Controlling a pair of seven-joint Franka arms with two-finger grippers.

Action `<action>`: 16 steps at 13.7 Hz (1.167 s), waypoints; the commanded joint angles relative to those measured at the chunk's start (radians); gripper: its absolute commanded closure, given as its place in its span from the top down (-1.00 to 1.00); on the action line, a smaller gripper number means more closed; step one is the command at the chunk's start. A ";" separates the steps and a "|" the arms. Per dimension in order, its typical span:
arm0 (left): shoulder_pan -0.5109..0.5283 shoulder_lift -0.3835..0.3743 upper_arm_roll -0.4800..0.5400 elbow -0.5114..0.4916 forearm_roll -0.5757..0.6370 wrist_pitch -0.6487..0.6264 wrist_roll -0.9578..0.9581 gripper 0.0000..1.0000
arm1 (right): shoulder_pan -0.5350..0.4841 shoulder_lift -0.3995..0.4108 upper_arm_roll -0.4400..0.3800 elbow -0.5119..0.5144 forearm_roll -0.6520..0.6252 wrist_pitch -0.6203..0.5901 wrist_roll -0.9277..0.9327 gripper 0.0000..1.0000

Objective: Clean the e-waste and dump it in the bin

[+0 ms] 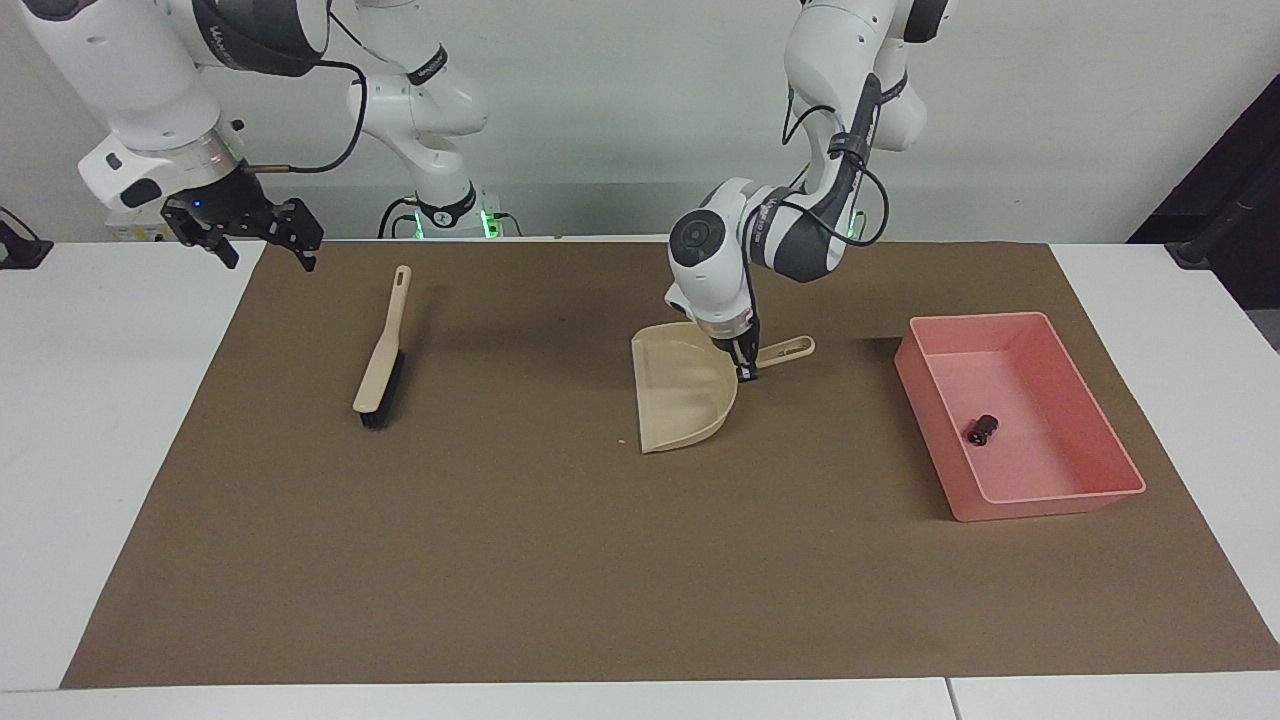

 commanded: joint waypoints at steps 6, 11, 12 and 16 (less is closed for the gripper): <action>0.036 -0.018 0.007 -0.047 -0.009 0.017 0.039 0.49 | -0.002 -0.018 -0.003 -0.012 0.008 -0.019 -0.016 0.97; 0.085 -0.159 0.019 -0.054 -0.010 -0.041 -0.158 0.95 | -0.004 -0.018 -0.003 -0.012 0.008 -0.016 -0.015 0.97; 0.105 -0.192 0.019 -0.067 -0.010 -0.068 -0.256 0.95 | -0.004 -0.018 -0.003 -0.012 0.008 -0.016 -0.015 0.97; 0.230 -0.243 0.017 -0.070 -0.028 -0.078 -0.640 0.96 | -0.004 -0.018 -0.003 -0.012 0.008 -0.014 -0.016 0.97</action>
